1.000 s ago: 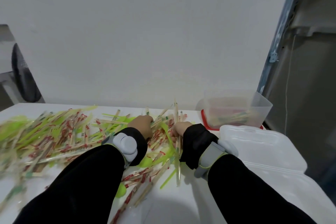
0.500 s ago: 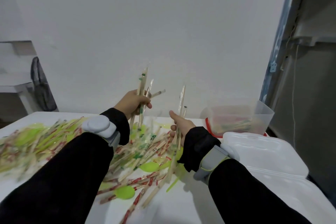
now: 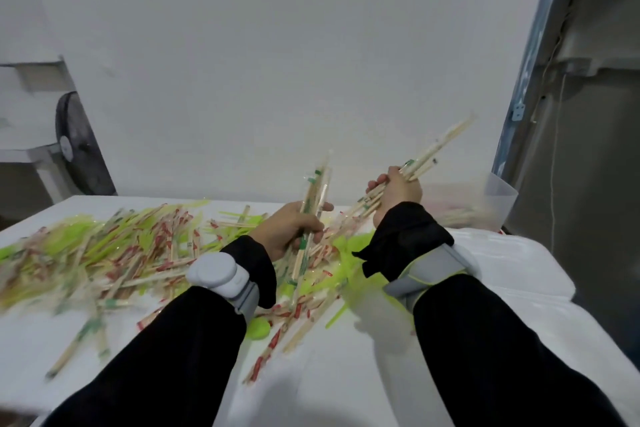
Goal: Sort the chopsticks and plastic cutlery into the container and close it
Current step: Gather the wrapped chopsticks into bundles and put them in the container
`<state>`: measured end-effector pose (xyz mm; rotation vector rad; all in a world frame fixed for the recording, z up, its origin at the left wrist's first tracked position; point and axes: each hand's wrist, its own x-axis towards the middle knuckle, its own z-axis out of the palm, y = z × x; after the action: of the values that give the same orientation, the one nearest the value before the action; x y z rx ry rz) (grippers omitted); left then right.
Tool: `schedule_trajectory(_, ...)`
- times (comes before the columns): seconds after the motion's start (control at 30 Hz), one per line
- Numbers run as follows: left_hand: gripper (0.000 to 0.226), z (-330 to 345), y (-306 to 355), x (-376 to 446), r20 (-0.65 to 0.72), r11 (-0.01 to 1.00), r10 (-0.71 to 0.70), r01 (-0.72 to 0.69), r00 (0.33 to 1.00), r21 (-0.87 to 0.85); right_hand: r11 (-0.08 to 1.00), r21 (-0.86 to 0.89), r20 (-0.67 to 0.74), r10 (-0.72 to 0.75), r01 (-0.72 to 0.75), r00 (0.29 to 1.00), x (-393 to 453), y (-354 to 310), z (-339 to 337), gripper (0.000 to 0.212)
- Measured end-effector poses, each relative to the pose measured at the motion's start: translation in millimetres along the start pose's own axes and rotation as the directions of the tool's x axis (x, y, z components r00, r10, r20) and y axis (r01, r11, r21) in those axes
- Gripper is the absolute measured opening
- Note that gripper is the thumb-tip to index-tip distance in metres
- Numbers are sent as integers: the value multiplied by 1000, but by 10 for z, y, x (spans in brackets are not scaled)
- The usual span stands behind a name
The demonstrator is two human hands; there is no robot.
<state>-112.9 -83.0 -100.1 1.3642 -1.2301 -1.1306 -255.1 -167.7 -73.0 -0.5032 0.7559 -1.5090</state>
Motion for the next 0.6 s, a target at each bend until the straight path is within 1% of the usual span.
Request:
schedule_trajectory(0.07,14,-21,-1,57,-131,997,11,-22,991,-78,993,-72,28,-88,89,996,-8,-55,-55,21)
schedule_trajectory(0.1,12,-5,-2,70,-178,991,14,-37,984,-128,981,-149,68,-118,127,991,-64,-51,-96,20)
schedule_trajectory(0.17,13,109,37,93,-229,974,38,-87,973,-207,928,-321,197,-130,190,972,-204,-21,-173,19)
schedule_trajectory(0.23,13,272,81,95,-209,935,45,-115,977,-336,843,-474,330,-96,253,939,-346,64,-258,18)
schedule_trajectory(0.27,13,356,91,96,-186,890,35,-115,982,-440,819,-506,380,-72,272,922,-412,123,-299,15)
schedule_trajectory(0.33,15,525,100,101,-170,802,19,-116,985,-586,817,-496,461,-39,294,887,-502,247,-393,9)
schedule_trajectory(0.43,21,751,92,70,-186,787,-31,-91,982,-611,810,-499,497,-24,309,867,-513,365,-544,23)
schedule_trajectory(0.5,26,849,77,27,-131,735,-53,-50,990,-676,795,-520,502,-12,313,865,-521,373,-626,34)
schedule_trajectory(0.53,30,874,67,16,-99,713,-41,-40,994,-700,781,-534,508,-10,324,861,-521,367,-665,37)
schedule_trajectory(0.6,42,865,7,1,-38,735,18,-39,999,-677,752,-569,515,9,334,857,-548,353,-722,37)
